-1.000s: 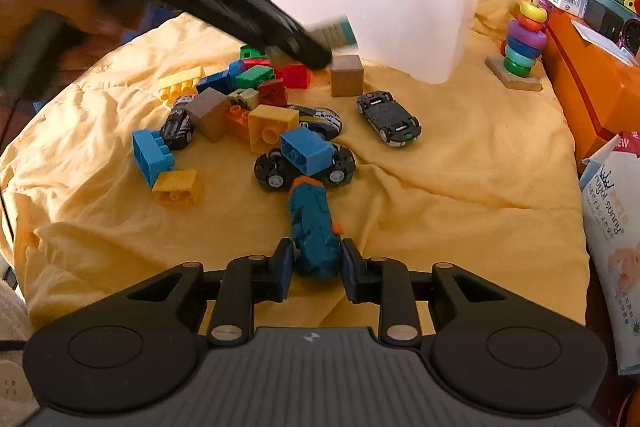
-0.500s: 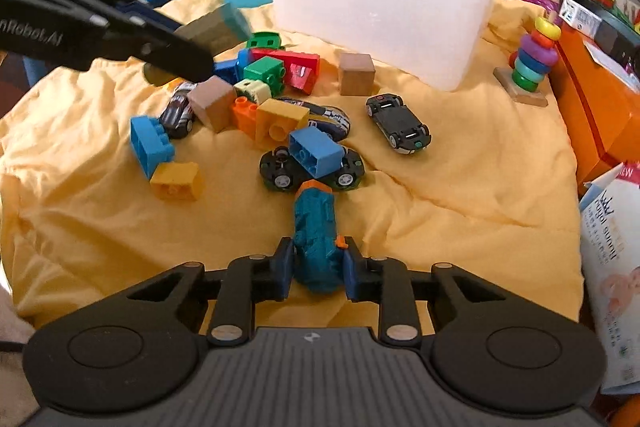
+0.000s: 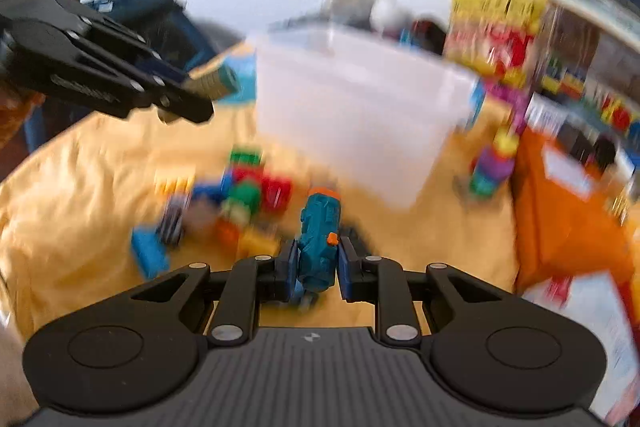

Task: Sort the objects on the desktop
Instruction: 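Carry both figures over the white bin and open both grippers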

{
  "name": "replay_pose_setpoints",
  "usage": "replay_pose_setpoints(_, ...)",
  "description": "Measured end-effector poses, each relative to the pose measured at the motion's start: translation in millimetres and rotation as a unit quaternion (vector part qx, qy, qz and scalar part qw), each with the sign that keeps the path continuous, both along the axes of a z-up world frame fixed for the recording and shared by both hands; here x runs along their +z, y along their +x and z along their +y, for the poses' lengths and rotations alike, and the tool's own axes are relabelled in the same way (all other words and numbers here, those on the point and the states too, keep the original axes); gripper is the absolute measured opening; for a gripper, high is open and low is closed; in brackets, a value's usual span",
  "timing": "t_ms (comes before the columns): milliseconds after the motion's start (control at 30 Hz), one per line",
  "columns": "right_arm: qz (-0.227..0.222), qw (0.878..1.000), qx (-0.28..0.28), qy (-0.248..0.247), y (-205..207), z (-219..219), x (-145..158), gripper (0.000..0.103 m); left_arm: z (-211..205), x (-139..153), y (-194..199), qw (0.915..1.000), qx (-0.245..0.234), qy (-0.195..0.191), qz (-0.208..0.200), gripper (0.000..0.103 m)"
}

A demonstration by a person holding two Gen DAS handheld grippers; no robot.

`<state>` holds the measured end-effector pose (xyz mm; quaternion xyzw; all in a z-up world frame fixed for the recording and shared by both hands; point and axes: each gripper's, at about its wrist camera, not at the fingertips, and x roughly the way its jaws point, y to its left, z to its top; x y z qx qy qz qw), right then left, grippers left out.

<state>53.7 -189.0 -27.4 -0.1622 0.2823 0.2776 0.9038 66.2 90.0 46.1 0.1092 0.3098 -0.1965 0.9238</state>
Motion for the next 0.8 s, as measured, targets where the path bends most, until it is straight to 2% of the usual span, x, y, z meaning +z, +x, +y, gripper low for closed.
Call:
replay_pose_setpoints(233,-0.087,0.996,-0.02,0.017,57.7,5.0,40.1,0.023,-7.9,46.1,53.7,0.9971,-0.01,0.027,-0.071,0.028)
replay_pose_setpoints(333,-0.094,0.994,-0.036,0.041,88.7,4.3,51.5,0.023,-12.7,55.8,80.2,0.9957,-0.002,0.034,-0.086,0.028)
replay_pose_setpoints(433,-0.096,0.993,-0.055,0.049,115.9,9.5,52.6,0.023,-17.2,56.9,105.3,0.9922,0.029,0.057,-0.107,0.028)
replay_pose_setpoints(533,-0.089,0.993,-0.064,0.044,133.2,22.4,44.7,0.023,-16.3,50.2,128.3,0.9943,0.045,0.032,-0.091,0.028)
replay_pose_setpoints(700,-0.066,0.995,-0.071,0.034,155.2,39.3,29.9,0.023,-19.2,25.2,163.9,0.9968,0.057,0.03,-0.048,0.028)
replay_pose_setpoints(800,-0.051,0.995,-0.079,0.02,165.7,45.2,20.4,0.023,-21.2,7.6,181.4,0.9977,0.058,0.032,-0.01,0.028)
